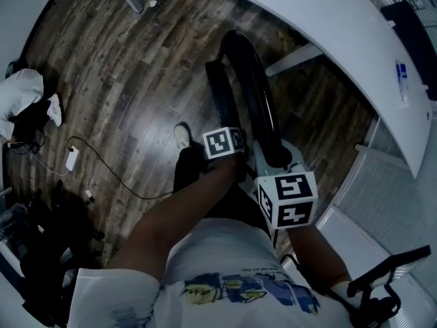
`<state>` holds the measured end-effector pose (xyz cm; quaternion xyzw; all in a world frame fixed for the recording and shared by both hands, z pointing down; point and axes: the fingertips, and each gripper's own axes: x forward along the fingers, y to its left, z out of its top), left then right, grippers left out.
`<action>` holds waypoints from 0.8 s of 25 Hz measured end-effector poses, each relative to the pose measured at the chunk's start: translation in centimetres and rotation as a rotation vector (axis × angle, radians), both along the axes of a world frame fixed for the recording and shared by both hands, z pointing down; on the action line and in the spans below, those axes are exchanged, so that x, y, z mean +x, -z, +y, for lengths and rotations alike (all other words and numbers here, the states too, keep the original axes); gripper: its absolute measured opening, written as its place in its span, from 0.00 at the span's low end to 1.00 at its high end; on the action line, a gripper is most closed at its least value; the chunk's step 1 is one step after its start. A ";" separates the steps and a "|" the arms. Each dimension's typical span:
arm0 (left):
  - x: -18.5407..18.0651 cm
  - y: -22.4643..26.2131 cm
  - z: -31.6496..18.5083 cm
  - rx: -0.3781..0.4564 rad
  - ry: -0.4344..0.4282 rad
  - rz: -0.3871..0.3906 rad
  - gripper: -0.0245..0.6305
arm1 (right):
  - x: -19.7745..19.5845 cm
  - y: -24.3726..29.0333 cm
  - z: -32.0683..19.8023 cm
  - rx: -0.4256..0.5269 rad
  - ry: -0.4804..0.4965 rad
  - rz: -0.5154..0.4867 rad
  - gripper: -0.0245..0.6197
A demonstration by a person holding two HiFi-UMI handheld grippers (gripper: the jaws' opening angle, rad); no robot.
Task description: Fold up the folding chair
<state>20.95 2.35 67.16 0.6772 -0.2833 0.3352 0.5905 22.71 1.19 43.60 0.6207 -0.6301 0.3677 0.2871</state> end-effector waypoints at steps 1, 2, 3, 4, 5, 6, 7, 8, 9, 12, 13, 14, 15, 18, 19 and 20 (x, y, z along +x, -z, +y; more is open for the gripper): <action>0.0 0.0 0.3 -0.011 -0.003 -0.018 0.23 | -0.4 0.0 0.0 -0.001 0.001 0.005 0.15; 0.1 -0.1 0.7 -0.022 -0.006 -0.033 0.23 | -0.7 0.1 0.1 -0.002 0.000 0.011 0.15; 0.1 -0.1 0.9 -0.029 -0.011 -0.044 0.23 | -1.0 0.1 0.1 -0.003 0.000 0.018 0.15; 0.0 -0.1 1.1 -0.036 -0.017 -0.051 0.23 | -1.4 0.2 0.2 -0.003 -0.001 0.026 0.15; -0.1 0.0 1.3 -0.044 -0.023 -0.052 0.23 | -1.8 0.3 0.2 -0.002 -0.002 0.033 0.15; -0.4 0.2 1.4 -0.052 -0.027 -0.050 0.23 | -2.3 0.5 0.2 -0.002 -0.001 0.040 0.15; -0.6 0.3 1.5 -0.060 -0.030 -0.048 0.23 | -2.8 0.6 0.1 -0.002 0.001 0.046 0.15; -0.9 0.4 1.5 -0.069 -0.032 -0.045 0.23 | -3.2 0.7 -0.1 -0.002 0.005 0.052 0.15; -0.9 0.5 1.3 -0.077 -0.032 -0.040 0.23 | -3.4 0.7 -0.4 -0.002 0.009 0.058 0.15; -1.0 0.6 0.5 -0.102 -0.035 -0.033 0.23 | -3.6 0.7 -1.7 -0.011 0.016 0.070 0.15; -1.1 0.6 0.1 -0.107 -0.040 -0.037 0.23 | -3.7 0.9 -2.2 -0.015 0.015 0.074 0.14; -1.3 0.8 -0.3 -0.111 -0.042 -0.038 0.23 | -3.9 1.1 -2.7 -0.019 0.014 0.078 0.14; -1.4 1.0 -0.7 -0.114 -0.040 -0.034 0.23 | -4.1 1.4 -3.2 -0.025 0.017 0.083 0.14; -1.4 2.2 -1.7 -0.143 -0.025 0.007 0.23 | -5.1 2.4 -4.9 -0.044 0.036 0.106 0.14; -1.5 2.6 -2.0 -0.159 -0.020 0.020 0.23 | -5.6 2.6 -5.4 -0.050 0.045 0.110 0.14; -1.7 2.9 -2.4 -0.174 -0.013 0.029 0.23 | -6.0 2.7 -6.0 -0.055 0.055 0.113 0.14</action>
